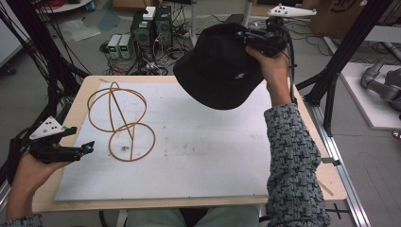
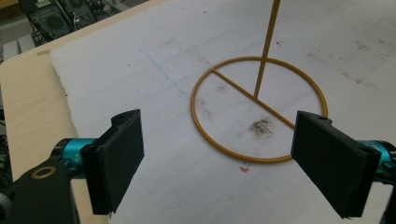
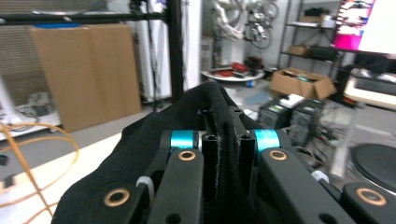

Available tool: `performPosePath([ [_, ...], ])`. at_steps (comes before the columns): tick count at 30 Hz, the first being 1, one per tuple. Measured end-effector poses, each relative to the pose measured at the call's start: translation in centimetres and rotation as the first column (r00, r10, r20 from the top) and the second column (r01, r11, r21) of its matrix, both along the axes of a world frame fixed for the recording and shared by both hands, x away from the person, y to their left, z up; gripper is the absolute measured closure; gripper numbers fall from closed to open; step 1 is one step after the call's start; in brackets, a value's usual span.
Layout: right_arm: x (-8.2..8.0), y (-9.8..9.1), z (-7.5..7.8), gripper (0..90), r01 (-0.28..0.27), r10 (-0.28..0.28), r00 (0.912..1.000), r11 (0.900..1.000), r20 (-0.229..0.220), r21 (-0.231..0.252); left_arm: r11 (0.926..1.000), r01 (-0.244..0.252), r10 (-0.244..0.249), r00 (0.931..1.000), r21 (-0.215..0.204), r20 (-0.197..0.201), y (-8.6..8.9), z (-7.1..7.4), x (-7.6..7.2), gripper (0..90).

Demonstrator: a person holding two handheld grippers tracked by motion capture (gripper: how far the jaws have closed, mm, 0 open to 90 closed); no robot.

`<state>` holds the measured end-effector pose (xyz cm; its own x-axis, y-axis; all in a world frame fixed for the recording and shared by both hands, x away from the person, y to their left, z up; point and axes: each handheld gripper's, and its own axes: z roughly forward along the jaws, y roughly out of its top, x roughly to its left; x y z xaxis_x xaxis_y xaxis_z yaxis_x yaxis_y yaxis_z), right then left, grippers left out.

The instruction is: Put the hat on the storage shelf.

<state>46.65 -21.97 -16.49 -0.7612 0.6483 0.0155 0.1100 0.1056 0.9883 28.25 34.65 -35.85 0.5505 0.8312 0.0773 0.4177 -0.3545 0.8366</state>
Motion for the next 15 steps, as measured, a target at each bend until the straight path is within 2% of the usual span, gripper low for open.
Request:
performPosePath([
  [3, 0.2, 1.6, 0.4, 86.4, -0.052, 0.052, 0.9986, 0.9984, 0.004, 0.022, 1.0, 0.001, -0.001, 1.0, 0.008, -0.002, 0.1, 0.0, -0.1, 17.4],
  [10, 0.2, 4.7, 1.2, 86.4, -0.11, 0.11, 0.9938, 0.9939, 0.017, 0.007, 1.0, 0.0, 0.0, 1.0, 0.004, 0.001, 0.1, 0.0, -0.2, 17.4],
  [11, 0.2, 4.7, 1.2, 86.4, -0.11, 0.11, 0.9938, 0.9939, 0.017, 0.007, 1.0, -0.002, 0.002, 1.0, 0.003, 0.001, 0.1, 0.0, -0.2, 17.4],
  [15, 0.3, 6.5, 1.9, 86.4, -0.156, 0.155, 0.9876, 0.9876, 0.025, 0.018, 1.0, -0.001, 0.001, 1.0, 0.001, 0.004, 0.2, 0.1, -0.3, 17.4],
])
